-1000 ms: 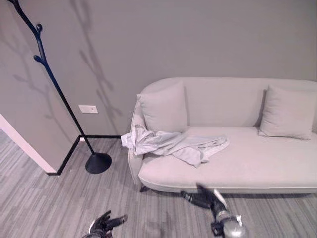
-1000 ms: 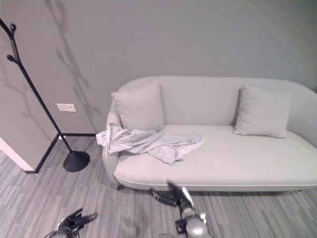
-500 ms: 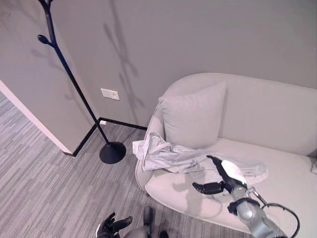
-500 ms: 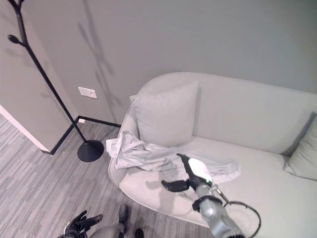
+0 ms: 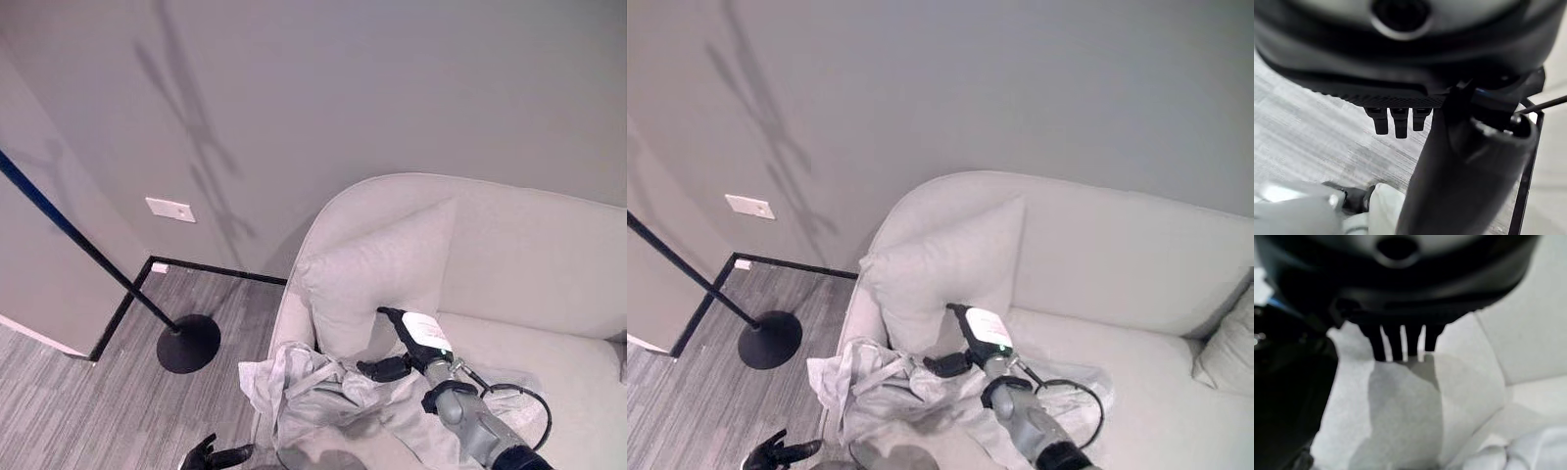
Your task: Hang the clothes on the sofa on the clothes rack.
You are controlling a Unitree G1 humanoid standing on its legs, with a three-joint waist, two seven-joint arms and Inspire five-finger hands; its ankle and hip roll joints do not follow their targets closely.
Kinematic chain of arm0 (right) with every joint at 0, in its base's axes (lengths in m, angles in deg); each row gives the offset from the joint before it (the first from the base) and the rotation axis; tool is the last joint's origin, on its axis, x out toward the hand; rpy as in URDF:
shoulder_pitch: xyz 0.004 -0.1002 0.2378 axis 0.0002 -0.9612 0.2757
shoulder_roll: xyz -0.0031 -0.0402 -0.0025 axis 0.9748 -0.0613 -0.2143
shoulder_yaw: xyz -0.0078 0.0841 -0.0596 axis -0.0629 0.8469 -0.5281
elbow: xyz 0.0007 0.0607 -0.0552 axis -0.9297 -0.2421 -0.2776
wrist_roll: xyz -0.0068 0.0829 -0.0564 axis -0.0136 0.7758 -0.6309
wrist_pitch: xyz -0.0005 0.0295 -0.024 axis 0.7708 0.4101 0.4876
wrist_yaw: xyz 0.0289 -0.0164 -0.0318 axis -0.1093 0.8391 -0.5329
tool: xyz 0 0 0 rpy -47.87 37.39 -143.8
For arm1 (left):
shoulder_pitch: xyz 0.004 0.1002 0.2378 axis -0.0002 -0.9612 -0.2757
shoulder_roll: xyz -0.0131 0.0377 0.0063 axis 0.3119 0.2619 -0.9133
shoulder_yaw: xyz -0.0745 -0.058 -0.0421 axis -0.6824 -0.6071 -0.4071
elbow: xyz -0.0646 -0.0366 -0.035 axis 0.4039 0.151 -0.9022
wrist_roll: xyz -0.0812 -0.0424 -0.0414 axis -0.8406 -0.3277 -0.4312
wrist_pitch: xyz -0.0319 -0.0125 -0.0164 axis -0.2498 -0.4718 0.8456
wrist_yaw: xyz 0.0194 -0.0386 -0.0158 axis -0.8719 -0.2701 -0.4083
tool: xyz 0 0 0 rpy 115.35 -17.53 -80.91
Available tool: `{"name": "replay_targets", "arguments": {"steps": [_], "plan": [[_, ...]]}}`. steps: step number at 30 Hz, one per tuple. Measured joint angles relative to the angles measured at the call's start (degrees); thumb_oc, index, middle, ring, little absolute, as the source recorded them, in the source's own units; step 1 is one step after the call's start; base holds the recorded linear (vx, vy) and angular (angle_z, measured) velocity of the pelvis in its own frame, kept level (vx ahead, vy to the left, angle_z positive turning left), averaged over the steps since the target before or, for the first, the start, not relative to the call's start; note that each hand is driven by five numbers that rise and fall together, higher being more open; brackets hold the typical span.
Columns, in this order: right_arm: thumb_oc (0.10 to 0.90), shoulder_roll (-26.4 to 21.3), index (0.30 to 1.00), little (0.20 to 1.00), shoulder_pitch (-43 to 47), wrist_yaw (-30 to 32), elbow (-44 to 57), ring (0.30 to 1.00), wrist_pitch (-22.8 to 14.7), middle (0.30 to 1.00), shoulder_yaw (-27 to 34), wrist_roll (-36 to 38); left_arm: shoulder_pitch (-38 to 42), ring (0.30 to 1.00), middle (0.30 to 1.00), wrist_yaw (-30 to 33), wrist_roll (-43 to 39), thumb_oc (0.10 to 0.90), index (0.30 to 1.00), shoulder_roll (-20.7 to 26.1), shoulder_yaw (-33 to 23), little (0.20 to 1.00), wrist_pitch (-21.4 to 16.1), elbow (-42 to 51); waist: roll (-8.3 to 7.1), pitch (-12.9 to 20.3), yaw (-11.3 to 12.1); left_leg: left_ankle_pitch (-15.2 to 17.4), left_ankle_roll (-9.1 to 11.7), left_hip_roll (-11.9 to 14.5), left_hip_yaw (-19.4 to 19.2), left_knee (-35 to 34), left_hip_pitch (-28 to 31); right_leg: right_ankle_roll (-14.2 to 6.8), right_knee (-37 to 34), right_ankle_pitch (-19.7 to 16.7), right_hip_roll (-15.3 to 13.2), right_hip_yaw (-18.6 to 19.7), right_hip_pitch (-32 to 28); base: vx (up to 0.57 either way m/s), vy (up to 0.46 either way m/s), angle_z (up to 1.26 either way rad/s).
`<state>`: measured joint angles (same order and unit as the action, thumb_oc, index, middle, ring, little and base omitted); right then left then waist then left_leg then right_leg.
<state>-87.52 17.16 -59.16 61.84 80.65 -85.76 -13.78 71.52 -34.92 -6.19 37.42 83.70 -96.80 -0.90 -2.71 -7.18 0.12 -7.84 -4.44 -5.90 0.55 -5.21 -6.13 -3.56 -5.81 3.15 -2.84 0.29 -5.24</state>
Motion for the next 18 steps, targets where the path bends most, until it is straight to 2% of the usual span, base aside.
{"name": "replay_targets", "arguments": {"steps": [3, 6, 8, 9, 10, 11, 12, 14, 16, 17, 18], "plan": [[0.8, -1.01, 0.9, 0.9, -4.63, 0.52, 6.36, 0.9, 0.25, 0.9, 1.2, -1.93, 0.45, 0.9, 0.9, 0.9, -0.58, 0.8, 0.9, -1.3, -2.12, 0.9, -0.12, -0.95, 1.44, -0.97, -1.18, -0.24, 0.25, 0.1, -0.08, 0.02, -1.21, -0.69, 1.56, 0.29, -0.16, 0.09, 2.22, -0.26, -0.107, -0.08], [0.8, -1.03, 0.9, 0.9, -3.43, 1.53, 6.44, 0.9, 0.16, 0.9, -0.56, -2.35, 1.2, 0.9, 0.9, 2.1, -2.46, 0.8, 0.9, -1.15, -2.1, 0.9, -0.23, 0.28, 2.7, -2.39, -0.96, -1.36, 0.13, 1.86, -0.88, 0.74, -2.9, -2.05, 17.03, 6.77, 1.38, 0.12, 8.81, -0.18, -0.114, -0.15], [0.8, -1.0, 0.9, 0.9, -2.11, 1.46, 6.41, 0.9, 0.16, 0.9, -0.68, -3.26, 1.53, 0.9, 0.9, 2.24, -2.77, 0.8, 0.9, -1.21, -1.68, 0.9, -0.39, 1.56, 2.77, -2.93, -0.71, -1.95, 0.68, 1.97, -0.31, 0.85, -3.27, -1.32, 17.26, 8.4, 1.97, 0.31, 6.87, -0.23, -0.199, 0.14], [0.8, -1.03, 0.9, 0.9, -1.6, 1.44, 6.4, 0.9, 0.16, 0.9, -0.63, -3.36, 1.41, 0.9, 0.9, 2.59, -2.82, 0.8, 0.9, -1.28, -0.05, 0.9, -0.41, 2.86, 2.64, -3.32, -0.64, -2.46, 1.8, 1.6, 0.69, 0.81, -3.25, 0.43, 16.35, 10.24, 2.39, 1.81, 5.47, -0.28, -0.25, 0.44], [0.8, -1.11, 0.9, 0.9, -1.33, 1.5, 6.34, 0.9, 0.15, 0.9, -0.84, -3.53, 1.29, 0.9, 0.9, 2.57, -2.81, 0.8, 0.9, -1.46, 0.31, 0.9, -0.52, 3.21, 3.03, -3.63, -0.43, -3.24, 2.64, 1.94, 1.78, 0.76, -3.15, 2.37, 14.88, 10.33, 3.48, 1.2, 4.16, -0.33, -0.28, 0.61], [0.8, -1.55, 0.9, 0.9, -1.33, 1.62, 6.34, 0.9, 0.15, 0.9, -1.26, -3.63, 1.26, 0.9, 0.9, 2.58, -2.81, 0.8, 0.9, -1.73, 0.41, 0.9, -0.84, 3.46, 3.48, -3.74, -0.34, -4.14, 3.77, 2.57, 2.89, 0.53, -3.22, 2.88, 13.65, 10.02, 4.91, 1.51, 3.12, -0.19, -0.154, 0.59], [0.8, -2.08, 0.9, 0.9, -1.39, 1.66, 6.37, 0.9, 0.15, 0.9, -1.81, -4.08, 0.92, 0.9, 0.9, 2.55, -2.97, 0.8, 0.9, -1.86, 0.22, 0.9, -1.21, 4.25, 3.58, -3.8, 0.97, -4.73, 4.98, 3.63, 4.03, 0.04, -3.35, 5.65, 11.3, 8.72, 6.42, 1.51, 2.65, -0.23, -0.146, 0.43], [0.8, -2.26, 0.9, 0.9, -0.7, 1.7, 6.92, 0.9, -0.19, 0.9, -2.2, -5.13, 0.15, 0.9, 0.9, 2.6, -4.71, 0.8, 0.9, -1.84, -0.14, 0.9, -1.82, 4.67, 3.23, -4.21, 4.2, -4.08, 6.25, 5.5, 4.63, 0.45, -4.83, 7.33, 8.52, 5.0, 8.64, 1.38, 2.6, -0.33, -0.18, 0.06], [0.8, -2.6, 0.9, 0.9, 0.16, 2.08, 8.14, 0.9, -1.29, 0.9, -2.6, -5.66, -1.6, 0.9, 0.9, 2.82, -6.15, 0.8, 0.9, -1.88, -0.09, 0.9, -1.47, 4.69, 3.69, -4.48, 5.08, -4.47, 6.89, 7.08, 5.67, 1.3, -7.18, 9.16, 8.15, 2.7, 10.54, 0.67, 3.76, -0.47, -0.138, 0.17], [0.8, -3.55, 0.9, 0.9, 0.23, 2.93, 9.54, 0.9, -1.74, 0.9, -2.94, -5.74, -2.94, 0.9, 0.9, 2.95, -6.84, 0.8, 0.9, -1.98, 0.0, 0.9, -1.45, 4.75, 4.29, -5.02, 4.82, -5.32, 9.25, 7.88, 7.95, 2.06, -8.99, 10.23, 7.62, 1.91, 11.78, -1.44, 4.65, -0.41, -0.06, 0.53], [0.8, -4.42, 0.9, 0.9, 0.73, 3.28, 9.73, 0.9, -1.81, 0.9, -3.61, -5.74, -3.12, 0.9, 0.9, 2.87, -6.84, 0.8, 0.9, -2.08, 0.1, 0.9, -1.4, 4.75, 4.54, -5.64, 4.65, -5.63, 10.11, 8.22, 8.5, 2.07, -9.33, 10.93, 7.65, 1.5, 12.08, -2.57, 4.95, -0.35, -0.027, 0.59]]}}
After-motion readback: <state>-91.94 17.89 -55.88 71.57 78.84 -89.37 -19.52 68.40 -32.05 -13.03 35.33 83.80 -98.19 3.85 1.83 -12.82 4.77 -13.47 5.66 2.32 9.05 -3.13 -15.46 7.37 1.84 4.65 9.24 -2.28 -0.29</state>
